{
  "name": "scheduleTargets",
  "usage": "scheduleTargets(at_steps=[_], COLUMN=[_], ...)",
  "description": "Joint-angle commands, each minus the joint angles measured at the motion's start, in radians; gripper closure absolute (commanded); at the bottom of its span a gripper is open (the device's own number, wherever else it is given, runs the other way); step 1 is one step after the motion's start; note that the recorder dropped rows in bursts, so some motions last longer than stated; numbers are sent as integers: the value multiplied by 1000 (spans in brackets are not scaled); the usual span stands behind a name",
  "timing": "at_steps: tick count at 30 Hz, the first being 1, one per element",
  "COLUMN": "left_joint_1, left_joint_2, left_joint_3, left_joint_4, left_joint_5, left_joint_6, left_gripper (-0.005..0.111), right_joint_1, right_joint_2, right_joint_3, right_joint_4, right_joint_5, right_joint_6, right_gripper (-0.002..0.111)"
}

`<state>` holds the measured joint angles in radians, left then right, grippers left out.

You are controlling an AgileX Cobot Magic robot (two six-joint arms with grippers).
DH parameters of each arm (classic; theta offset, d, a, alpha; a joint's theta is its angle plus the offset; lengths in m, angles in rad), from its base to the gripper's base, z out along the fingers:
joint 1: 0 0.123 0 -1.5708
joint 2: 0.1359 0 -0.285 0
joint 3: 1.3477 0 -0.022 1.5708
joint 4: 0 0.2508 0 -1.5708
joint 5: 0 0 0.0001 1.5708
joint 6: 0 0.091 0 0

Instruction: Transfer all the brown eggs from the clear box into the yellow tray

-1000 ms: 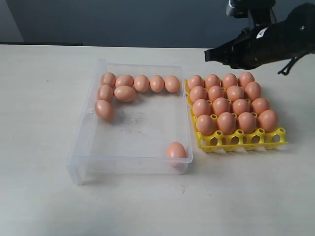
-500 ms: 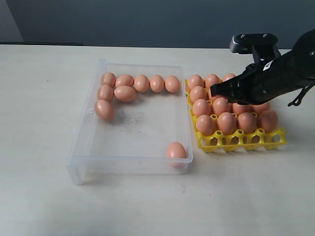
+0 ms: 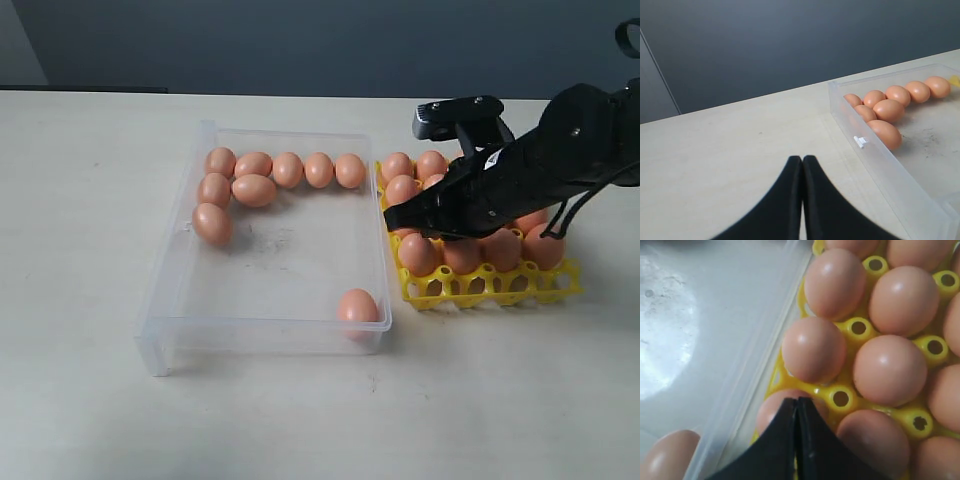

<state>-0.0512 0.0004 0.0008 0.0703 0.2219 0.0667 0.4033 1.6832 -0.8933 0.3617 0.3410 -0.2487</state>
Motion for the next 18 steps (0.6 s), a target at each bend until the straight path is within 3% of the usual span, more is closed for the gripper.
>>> scheduleTargets(at_steps=[1, 18], left_joint_1=[0, 0], left_joint_2=[0, 0], left_joint_3=[-1, -1], left_joint_4=[0, 0], left_joint_5=[-15, -15], left_joint_6=[-3, -3], left_gripper=[106, 106], right_joint_1=[55, 63], right_joint_2=[-12, 36], right_joint_3=[4, 4], right_joint_4=[12, -57], right_joint_5=[-10, -34], right_joint_6=[-29, -28], right_gripper=[109, 109])
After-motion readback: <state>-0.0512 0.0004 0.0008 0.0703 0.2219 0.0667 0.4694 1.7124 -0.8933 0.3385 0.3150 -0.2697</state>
